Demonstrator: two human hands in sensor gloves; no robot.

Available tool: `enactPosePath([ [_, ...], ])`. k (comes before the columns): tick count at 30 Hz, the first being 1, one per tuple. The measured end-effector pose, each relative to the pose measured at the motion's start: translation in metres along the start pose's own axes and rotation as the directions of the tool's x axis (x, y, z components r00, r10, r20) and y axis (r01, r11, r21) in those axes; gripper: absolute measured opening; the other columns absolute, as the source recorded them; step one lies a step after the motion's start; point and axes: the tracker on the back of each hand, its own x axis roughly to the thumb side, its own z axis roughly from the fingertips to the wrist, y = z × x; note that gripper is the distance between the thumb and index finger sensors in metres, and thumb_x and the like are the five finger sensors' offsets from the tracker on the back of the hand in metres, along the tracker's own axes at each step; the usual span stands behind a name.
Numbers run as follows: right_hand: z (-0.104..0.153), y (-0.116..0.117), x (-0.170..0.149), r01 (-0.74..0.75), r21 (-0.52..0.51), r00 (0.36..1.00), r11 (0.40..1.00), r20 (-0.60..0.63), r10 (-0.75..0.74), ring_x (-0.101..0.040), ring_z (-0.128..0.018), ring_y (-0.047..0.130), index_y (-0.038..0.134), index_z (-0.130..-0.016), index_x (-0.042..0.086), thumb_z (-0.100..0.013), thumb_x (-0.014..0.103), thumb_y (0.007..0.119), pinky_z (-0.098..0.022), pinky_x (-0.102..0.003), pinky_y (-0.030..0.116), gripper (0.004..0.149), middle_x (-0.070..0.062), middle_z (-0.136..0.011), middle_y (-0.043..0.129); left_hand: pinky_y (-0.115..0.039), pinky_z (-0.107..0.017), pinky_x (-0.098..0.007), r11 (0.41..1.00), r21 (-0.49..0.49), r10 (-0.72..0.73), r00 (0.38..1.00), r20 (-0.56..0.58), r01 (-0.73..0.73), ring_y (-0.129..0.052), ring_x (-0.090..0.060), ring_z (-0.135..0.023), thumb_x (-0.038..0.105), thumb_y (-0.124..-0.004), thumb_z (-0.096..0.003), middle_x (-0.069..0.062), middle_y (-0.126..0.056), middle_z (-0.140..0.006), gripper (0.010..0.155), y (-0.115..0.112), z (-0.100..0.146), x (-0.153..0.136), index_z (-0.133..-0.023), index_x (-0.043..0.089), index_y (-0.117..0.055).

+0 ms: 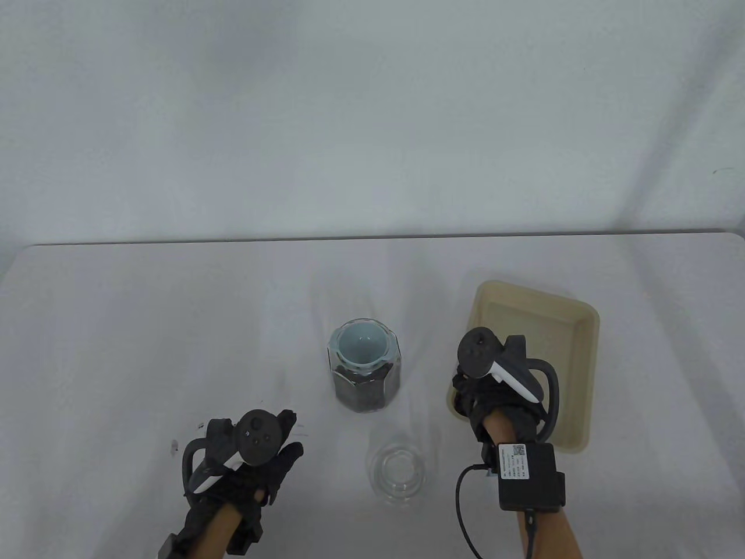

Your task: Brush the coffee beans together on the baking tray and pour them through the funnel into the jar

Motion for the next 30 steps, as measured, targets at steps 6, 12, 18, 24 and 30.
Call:
enactPosePath([
  [6,0.015,0.001,0.008,-0.064,0.066,0.996,0.996,0.062,0.060,-0.035,-0.065,0.101,0.083,-0.087,0.020,-0.045,0.039,0.077,-0.048,-0.050,0.084,0.047,-0.019,-0.086,0.091,-0.045,-0.075,-0.070,1.000,-0.002,0.000,1.000,-0.005,0.000,-0.078,-0.031,-0.101,0.060,-0.066,-0.0456,-0.005,-0.070,-0.109,0.068,0.000,0.000,0.000,-0.107,0.033,-0.057],
  [12,0.029,0.004,0.014,-0.129,0.049,0.988,0.990,0.087,0.125,-0.035,-0.065,0.101,0.083,-0.087,0.020,-0.045,0.038,0.076,-0.048,-0.050,0.084,0.046,-0.019,-0.086,0.091,-0.045,-0.075,-0.070,1.000,-0.002,0.003,1.000,-0.007,-0.003,-0.078,-0.032,-0.101,0.060,-0.066,-0.0456,-0.005,-0.070,-0.109,0.068,0.000,0.001,-0.001,-0.106,0.033,-0.057],
  [18,0.045,-0.014,0.007,-0.122,-0.106,0.989,0.987,0.071,0.130,-0.034,-0.064,0.102,0.084,-0.087,0.020,-0.045,0.037,0.075,-0.047,-0.050,0.084,0.045,-0.019,-0.084,0.093,-0.045,-0.075,-0.070,1.000,0.001,0.000,1.000,-0.002,0.000,-0.078,-0.032,-0.101,0.060,-0.066,-0.0456,-0.005,-0.070,-0.109,0.068,0.000,0.000,0.000,-0.107,0.033,-0.057],
  [24,0.055,-0.035,-0.027,-0.068,-0.239,0.992,0.969,-0.123,0.039,-0.034,-0.056,0.106,0.085,-0.085,0.017,-0.046,0.037,0.075,-0.042,-0.050,0.088,0.045,-0.022,-0.078,0.097,-0.045,-0.075,-0.070,1.000,0.003,0.000,1.000,-0.001,0.000,-0.078,-0.032,-0.101,0.060,-0.066,-0.0456,-0.005,-0.070,-0.109,0.068,0.000,0.001,0.000,-0.107,0.033,-0.057],
  [30,0.053,-0.032,-0.069,-0.020,-0.281,0.949,0.959,-0.307,-0.070,-0.034,-0.051,0.108,0.087,-0.084,0.014,-0.047,0.036,0.076,-0.037,-0.049,0.090,0.045,-0.024,-0.073,0.099,-0.045,-0.075,-0.070,1.000,0.002,-0.003,1.000,-0.002,0.003,-0.078,-0.032,-0.101,0.060,-0.066,-0.0456,-0.005,-0.070,-0.109,0.068,0.000,0.001,0.000,-0.107,0.033,-0.057],
])
